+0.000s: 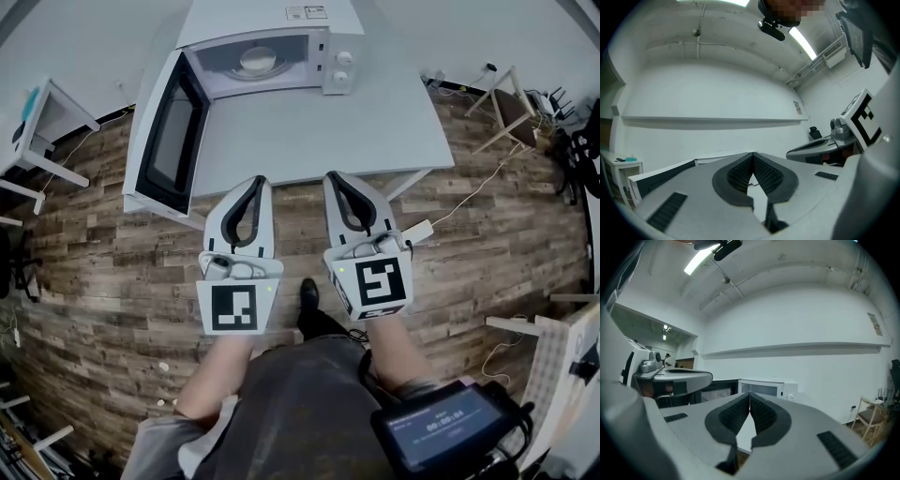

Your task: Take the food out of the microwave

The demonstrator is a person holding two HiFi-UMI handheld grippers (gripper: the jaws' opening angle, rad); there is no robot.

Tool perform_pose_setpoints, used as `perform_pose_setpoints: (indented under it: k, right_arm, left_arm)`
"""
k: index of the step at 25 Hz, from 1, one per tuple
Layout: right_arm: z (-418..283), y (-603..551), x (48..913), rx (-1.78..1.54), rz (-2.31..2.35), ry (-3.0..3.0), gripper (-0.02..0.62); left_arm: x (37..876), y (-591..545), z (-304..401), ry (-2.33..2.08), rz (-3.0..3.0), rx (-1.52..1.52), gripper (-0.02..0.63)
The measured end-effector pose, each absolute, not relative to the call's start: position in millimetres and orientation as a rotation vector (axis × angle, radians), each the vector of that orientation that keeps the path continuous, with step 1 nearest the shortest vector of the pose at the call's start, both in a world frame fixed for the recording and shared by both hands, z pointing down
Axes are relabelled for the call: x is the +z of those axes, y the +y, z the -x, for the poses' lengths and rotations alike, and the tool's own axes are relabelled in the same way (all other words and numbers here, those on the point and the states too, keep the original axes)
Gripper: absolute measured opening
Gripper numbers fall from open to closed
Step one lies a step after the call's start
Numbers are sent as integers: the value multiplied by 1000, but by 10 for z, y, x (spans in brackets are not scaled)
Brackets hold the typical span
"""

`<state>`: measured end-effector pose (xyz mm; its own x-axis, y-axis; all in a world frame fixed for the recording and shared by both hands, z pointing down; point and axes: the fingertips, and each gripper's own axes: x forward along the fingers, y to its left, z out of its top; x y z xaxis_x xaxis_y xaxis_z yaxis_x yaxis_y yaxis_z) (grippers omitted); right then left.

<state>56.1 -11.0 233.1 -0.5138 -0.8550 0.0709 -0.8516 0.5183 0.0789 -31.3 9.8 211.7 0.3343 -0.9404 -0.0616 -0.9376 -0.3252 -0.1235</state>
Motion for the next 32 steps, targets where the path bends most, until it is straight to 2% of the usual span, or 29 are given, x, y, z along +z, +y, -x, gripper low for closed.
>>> perform_pose_setpoints:
  k: [16,32]
  right_arm:
    - [-528,-885,2228,-49,-1382,-2776,8]
    - [-245,-1458,2379,-57,-1329,-2764,8]
  left_arm:
    - [1939,-542,245,1811,2337,-69,8]
    - [2083,-1113,575,1861,2311,-52,8]
